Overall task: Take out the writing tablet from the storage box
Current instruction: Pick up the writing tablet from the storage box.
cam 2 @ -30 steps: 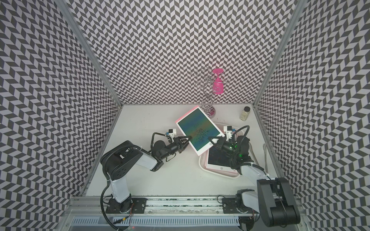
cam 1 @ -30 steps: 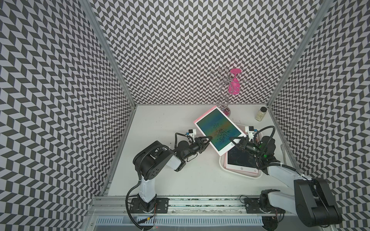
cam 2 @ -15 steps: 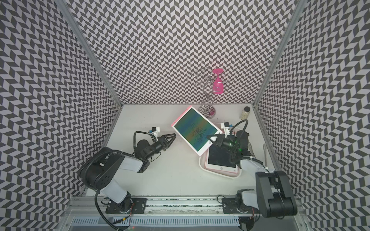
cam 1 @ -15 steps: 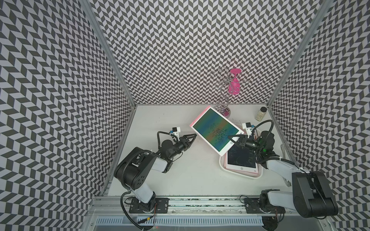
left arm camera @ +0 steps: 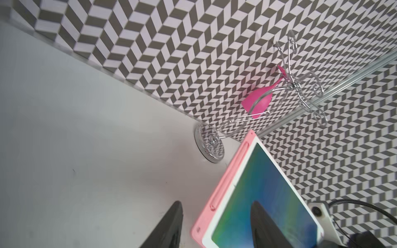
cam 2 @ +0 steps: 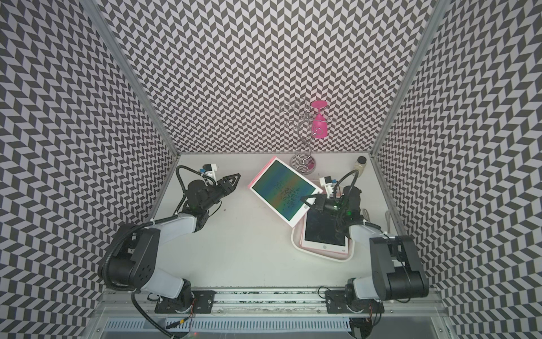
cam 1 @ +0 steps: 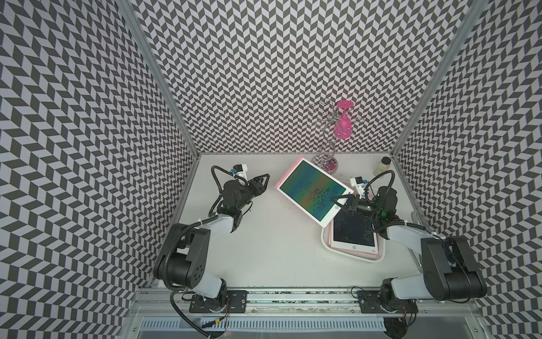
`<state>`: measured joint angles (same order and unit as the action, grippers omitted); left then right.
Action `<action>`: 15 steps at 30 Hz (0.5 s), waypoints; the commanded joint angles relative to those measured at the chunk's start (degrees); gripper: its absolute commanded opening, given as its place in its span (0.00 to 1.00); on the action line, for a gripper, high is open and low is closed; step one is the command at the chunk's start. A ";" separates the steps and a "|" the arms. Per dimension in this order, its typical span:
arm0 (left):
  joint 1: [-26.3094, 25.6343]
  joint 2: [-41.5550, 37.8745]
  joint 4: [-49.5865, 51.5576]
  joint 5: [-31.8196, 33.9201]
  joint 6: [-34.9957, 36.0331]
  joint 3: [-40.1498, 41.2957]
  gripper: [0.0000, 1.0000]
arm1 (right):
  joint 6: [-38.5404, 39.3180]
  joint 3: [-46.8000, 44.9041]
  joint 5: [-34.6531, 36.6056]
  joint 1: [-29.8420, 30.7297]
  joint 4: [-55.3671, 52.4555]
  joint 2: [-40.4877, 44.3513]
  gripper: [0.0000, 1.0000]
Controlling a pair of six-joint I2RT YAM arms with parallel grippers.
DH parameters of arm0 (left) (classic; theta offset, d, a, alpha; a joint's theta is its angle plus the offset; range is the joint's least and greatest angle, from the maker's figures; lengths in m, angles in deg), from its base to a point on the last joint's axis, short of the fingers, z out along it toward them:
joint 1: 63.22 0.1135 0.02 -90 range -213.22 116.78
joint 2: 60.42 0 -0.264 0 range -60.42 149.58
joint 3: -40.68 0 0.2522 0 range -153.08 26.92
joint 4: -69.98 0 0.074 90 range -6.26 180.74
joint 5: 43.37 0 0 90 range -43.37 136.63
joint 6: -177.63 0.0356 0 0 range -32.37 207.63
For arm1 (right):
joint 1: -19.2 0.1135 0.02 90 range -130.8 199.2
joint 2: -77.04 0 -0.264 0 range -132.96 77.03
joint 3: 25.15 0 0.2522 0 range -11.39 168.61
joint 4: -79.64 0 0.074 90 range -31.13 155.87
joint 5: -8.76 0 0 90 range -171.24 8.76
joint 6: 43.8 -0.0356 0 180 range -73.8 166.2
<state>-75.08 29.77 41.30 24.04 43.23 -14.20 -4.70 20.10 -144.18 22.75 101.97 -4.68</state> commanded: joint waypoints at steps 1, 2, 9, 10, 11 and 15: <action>2.28 4.78 3.93 -6.74 5.76 -4.95 0.53 | 2.01 2.52 -2.89 -0.32 3.01 0.32 0.02; 2.66 6.13 3.47 -9.44 6.22 -6.06 0.55 | 3.05 3.01 -2.97 -0.30 1.49 0.39 0.02; 2.58 10.62 5.07 -20.71 9.95 -10.93 0.61 | 5.73 5.29 -5.44 -0.24 -2.67 -0.84 0.02; 2.71 10.40 4.28 -21.36 9.79 -10.52 0.62 | 6.05 5.46 -5.49 -0.24 -2.86 -0.96 0.02; 2.76 10.23 3.41 -22.28 9.60 -10.21 0.63 | 5.87 5.38 -5.52 -0.17 -2.70 -1.12 0.02; 3.41 9.40 3.61 -24.04 9.62 -10.20 0.66 | 5.71 5.44 -5.61 0.24 -2.33 -1.36 0.02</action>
<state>-72.19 40.33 45.85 4.04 51.66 -23.75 -0.24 24.14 -147.87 22.77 96.94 -5.86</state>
